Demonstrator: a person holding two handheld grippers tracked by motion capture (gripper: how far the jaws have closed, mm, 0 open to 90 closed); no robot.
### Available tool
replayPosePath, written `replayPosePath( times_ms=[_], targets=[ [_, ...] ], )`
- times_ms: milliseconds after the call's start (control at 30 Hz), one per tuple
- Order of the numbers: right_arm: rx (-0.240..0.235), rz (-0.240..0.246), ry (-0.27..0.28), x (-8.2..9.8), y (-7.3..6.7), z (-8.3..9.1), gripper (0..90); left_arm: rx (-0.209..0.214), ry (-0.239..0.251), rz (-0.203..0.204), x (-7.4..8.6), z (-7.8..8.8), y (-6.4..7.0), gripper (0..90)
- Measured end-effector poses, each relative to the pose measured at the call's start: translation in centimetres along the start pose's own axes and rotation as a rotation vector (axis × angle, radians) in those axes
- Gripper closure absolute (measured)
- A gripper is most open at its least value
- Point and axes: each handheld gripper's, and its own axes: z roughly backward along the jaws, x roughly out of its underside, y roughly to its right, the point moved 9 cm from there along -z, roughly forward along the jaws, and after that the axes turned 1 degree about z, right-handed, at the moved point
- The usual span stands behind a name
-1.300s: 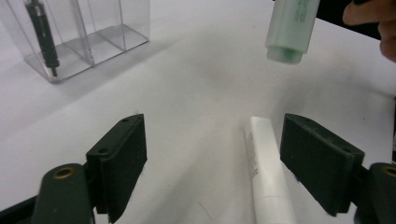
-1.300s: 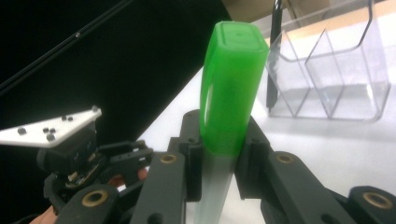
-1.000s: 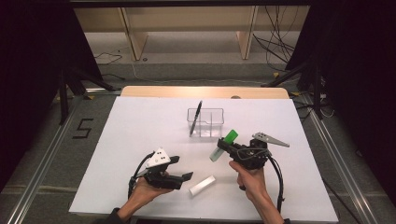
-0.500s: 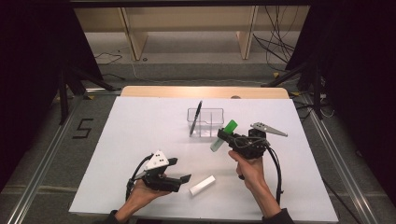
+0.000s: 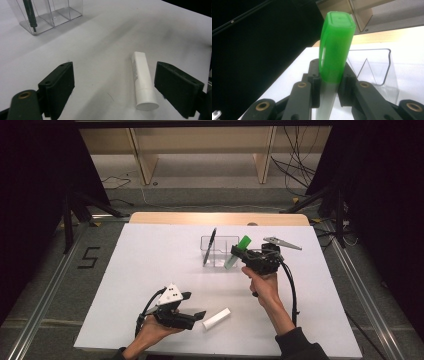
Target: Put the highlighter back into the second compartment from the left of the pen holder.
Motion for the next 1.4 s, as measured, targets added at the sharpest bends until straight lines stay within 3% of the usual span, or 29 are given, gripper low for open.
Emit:
replayPosePath(
  times_ms=[133, 800, 1167, 1400],
  targets=[
    [0.008, 0.025, 0.0, -0.9, 0.0, -0.6, 76.2, 0.001, 0.002, 0.002, 0.0, 0.0, 0.0, 15.9],
    [0.061, 0.036, 0.005, -4.5, 0.4, -3.7, 76.2, -0.002, 0.002, -0.009, 0.0, -0.2, 0.0, 15.9],
    [0.085, 0.056, -0.009, -5.4, 0.3, -5.4, 76.2, 0.002, 0.013, -0.005, -0.1, 0.0, 0.1, 15.9],
    [0.118, 0.063, -0.032, -5.1, 1.1, -6.3, 76.2, 0.001, 0.016, -0.004, -0.2, 0.0, 0.0, 15.8]
  ],
)
